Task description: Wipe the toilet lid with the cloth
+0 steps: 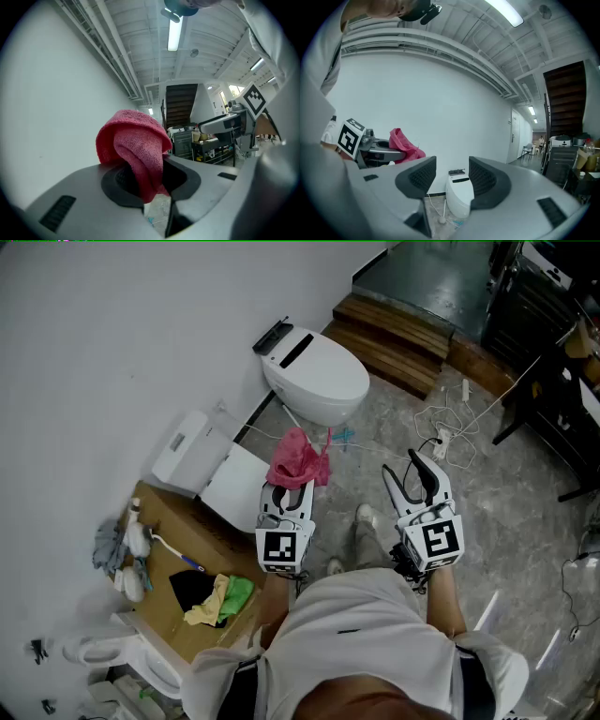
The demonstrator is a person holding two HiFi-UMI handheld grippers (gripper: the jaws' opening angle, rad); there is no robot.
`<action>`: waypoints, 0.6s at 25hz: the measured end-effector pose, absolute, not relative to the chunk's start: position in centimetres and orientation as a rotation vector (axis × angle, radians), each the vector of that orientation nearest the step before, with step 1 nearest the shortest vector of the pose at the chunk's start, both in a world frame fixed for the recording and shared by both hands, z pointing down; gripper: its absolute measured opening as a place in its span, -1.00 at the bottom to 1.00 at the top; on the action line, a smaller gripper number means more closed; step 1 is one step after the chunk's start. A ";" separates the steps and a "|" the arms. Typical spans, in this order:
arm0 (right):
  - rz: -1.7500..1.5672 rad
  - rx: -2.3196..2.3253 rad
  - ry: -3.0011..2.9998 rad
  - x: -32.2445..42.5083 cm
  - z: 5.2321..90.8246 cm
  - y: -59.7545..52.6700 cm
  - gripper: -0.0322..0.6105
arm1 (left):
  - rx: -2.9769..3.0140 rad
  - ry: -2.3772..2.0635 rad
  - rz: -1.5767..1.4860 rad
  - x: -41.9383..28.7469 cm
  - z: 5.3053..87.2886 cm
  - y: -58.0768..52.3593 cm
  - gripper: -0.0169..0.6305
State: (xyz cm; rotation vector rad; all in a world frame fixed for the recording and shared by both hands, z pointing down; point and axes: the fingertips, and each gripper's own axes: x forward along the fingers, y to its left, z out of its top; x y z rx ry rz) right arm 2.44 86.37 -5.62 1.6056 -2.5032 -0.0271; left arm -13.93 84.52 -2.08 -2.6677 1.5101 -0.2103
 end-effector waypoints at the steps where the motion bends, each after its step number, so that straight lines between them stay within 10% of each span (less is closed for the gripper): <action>1: -0.017 1.608 -2.513 2.6 -5.4 85.5 -0.22 | -2.668 1.509 -0.211 -13.7 -1.9 83.8 -0.61; 15: 0.015 1.454 -2.579 6.8 -3.2 69.4 -0.22 | -2.641 1.582 -0.254 -7.9 -1.2 69.6 -0.61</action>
